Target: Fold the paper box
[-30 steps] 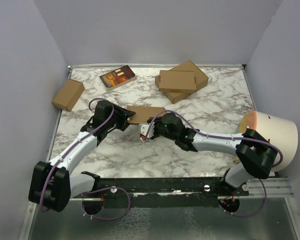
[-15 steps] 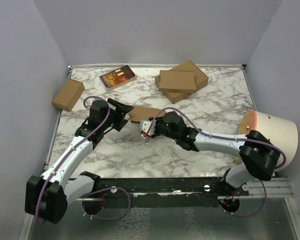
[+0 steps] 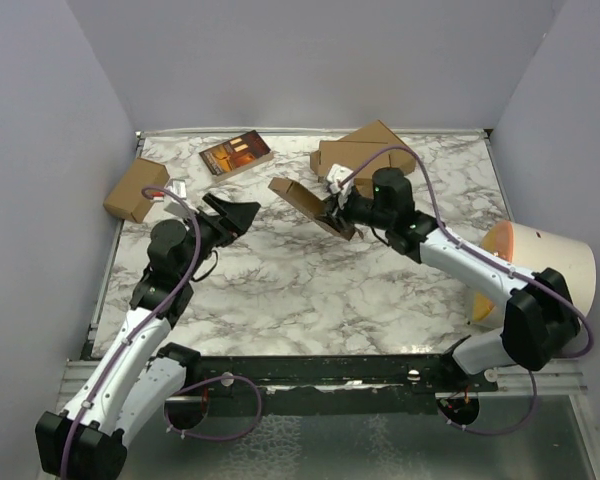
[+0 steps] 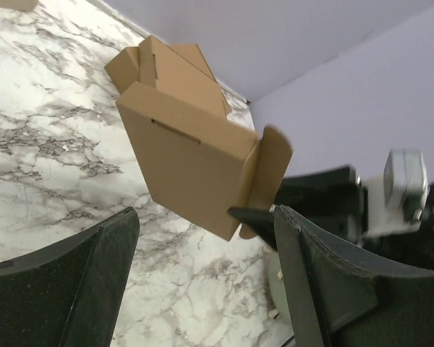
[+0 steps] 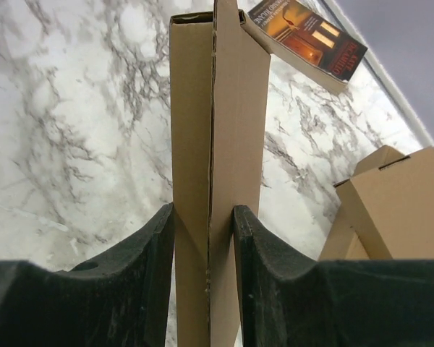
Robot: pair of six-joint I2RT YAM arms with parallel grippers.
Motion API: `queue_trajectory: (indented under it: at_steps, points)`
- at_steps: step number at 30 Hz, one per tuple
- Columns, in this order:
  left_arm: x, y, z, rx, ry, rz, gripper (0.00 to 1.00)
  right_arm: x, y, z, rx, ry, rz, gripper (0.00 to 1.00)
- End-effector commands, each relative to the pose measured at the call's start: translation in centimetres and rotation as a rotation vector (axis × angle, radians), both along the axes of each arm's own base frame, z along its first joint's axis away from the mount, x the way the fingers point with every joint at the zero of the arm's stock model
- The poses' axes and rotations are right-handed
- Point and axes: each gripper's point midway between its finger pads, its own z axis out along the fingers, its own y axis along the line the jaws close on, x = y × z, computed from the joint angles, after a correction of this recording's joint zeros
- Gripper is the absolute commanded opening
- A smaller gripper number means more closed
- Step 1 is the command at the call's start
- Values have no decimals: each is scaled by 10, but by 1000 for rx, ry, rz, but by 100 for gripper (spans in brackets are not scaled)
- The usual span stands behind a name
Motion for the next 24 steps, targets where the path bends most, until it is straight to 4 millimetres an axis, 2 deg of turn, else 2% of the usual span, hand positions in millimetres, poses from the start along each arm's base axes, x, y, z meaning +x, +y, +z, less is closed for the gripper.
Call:
queue_trajectory:
  at_steps: [1, 7, 11, 18, 24]
  points:
    - [-12, -17, 15, 84, -238, -150, 77, -22, -6, 27, 203, 290, 107, 30]
    - [-16, -28, -13, 102, -221, -230, 77, -18, -30, 28, 368, 625, 130, 29]
    - [-15, -28, -35, 104, -165, -234, 77, -17, -42, 15, 462, 848, 118, 29]
    - [-18, -29, -86, 99, -29, -242, 76, -18, -49, -36, 580, 1151, 34, 30]
    - [-19, -38, -111, 73, 51, -288, 75, -16, -52, -76, 613, 1295, -50, 30]
